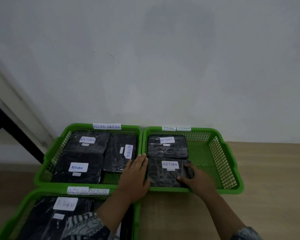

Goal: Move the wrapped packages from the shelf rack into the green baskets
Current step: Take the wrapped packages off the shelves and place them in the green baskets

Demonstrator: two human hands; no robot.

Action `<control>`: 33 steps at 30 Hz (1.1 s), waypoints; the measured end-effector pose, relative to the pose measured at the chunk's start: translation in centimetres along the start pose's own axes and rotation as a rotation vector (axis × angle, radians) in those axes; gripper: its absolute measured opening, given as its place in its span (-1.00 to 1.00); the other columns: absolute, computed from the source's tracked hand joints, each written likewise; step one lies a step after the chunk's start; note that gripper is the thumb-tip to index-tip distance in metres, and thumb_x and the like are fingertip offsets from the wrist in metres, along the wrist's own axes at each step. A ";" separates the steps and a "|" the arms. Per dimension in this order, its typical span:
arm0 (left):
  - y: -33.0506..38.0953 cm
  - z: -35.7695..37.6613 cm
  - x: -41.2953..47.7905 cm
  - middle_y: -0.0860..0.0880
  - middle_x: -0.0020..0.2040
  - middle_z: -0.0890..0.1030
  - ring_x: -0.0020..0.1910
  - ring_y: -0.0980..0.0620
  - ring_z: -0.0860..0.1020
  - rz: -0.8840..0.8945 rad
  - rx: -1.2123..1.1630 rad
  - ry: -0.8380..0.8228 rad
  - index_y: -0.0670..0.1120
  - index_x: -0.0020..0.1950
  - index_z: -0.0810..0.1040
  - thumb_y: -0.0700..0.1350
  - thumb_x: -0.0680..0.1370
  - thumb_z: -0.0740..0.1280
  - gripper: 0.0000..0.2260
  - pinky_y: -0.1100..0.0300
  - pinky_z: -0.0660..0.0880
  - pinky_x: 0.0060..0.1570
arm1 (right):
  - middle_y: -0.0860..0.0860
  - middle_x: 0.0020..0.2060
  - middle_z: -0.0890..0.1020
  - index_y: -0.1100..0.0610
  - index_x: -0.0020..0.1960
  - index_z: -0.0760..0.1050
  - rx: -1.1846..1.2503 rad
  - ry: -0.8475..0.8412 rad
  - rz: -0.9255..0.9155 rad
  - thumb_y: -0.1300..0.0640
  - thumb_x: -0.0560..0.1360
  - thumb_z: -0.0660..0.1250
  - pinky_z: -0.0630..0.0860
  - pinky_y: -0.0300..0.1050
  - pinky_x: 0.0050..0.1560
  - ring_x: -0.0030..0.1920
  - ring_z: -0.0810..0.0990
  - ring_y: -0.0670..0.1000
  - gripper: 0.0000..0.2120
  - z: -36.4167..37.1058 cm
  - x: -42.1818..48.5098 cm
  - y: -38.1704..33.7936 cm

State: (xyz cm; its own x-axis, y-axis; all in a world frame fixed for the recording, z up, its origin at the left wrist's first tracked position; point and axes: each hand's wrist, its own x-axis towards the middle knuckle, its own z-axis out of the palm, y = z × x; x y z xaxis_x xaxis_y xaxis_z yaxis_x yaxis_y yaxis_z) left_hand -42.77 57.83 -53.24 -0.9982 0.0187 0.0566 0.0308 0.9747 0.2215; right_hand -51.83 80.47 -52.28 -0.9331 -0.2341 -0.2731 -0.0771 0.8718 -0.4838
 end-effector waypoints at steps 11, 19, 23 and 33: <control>-1.3 -4.2 -2.2 0.00 0.54 -0.15 0.49 0.04 -0.19 -0.023 0.020 -0.078 -0.04 0.53 -0.12 0.12 0.58 0.10 -0.37 -0.03 -0.14 0.42 | 0.08 0.12 0.57 0.08 0.23 0.48 0.032 0.308 -0.230 -0.20 0.42 0.22 0.43 0.09 0.18 0.12 0.50 0.12 -0.51 0.8 -4.5 -2.9; -6.6 -8.0 -11.6 0.03 0.53 -0.14 0.49 0.04 -0.18 -0.101 0.050 -0.019 -0.05 0.53 -0.10 0.20 0.50 -0.09 -0.34 0.04 -0.13 0.42 | 0.01 0.24 0.49 0.05 0.30 0.42 0.053 0.215 -0.405 -0.10 0.52 0.24 0.05 0.06 0.47 0.30 0.39 0.06 -0.59 4.9 -11.1 -13.3; -9.9 -11.1 -18.7 0.01 0.48 0.09 0.48 -0.04 0.09 -0.108 0.006 0.094 -0.15 0.50 0.13 0.10 0.49 0.08 -0.37 0.03 0.10 0.40 | -0.01 0.27 0.43 0.02 0.32 0.39 0.036 0.172 -0.486 -0.10 0.54 0.21 0.00 -0.03 0.46 0.32 0.34 0.05 -0.61 8.8 -16.1 -18.3; -17.0 -14.8 -39.5 -0.12 0.25 0.53 0.25 -0.09 0.47 -0.186 0.068 0.195 -0.18 0.33 0.41 0.00 0.39 0.16 -0.46 -0.07 0.45 0.13 | -0.01 0.26 0.42 0.02 0.31 0.39 0.041 -0.017 -0.681 -0.08 0.54 0.21 0.15 -0.01 0.44 0.32 0.33 0.05 -0.62 20.8 -29.8 -30.0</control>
State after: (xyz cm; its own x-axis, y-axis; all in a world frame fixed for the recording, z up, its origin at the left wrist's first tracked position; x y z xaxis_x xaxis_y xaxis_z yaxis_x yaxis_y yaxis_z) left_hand -3.11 37.21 -44.81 -0.9576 -0.1984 0.2087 -0.1617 0.9703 0.1801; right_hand -14.38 52.34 -46.86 -0.6757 -0.7316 0.0903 -0.6314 0.5112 -0.5831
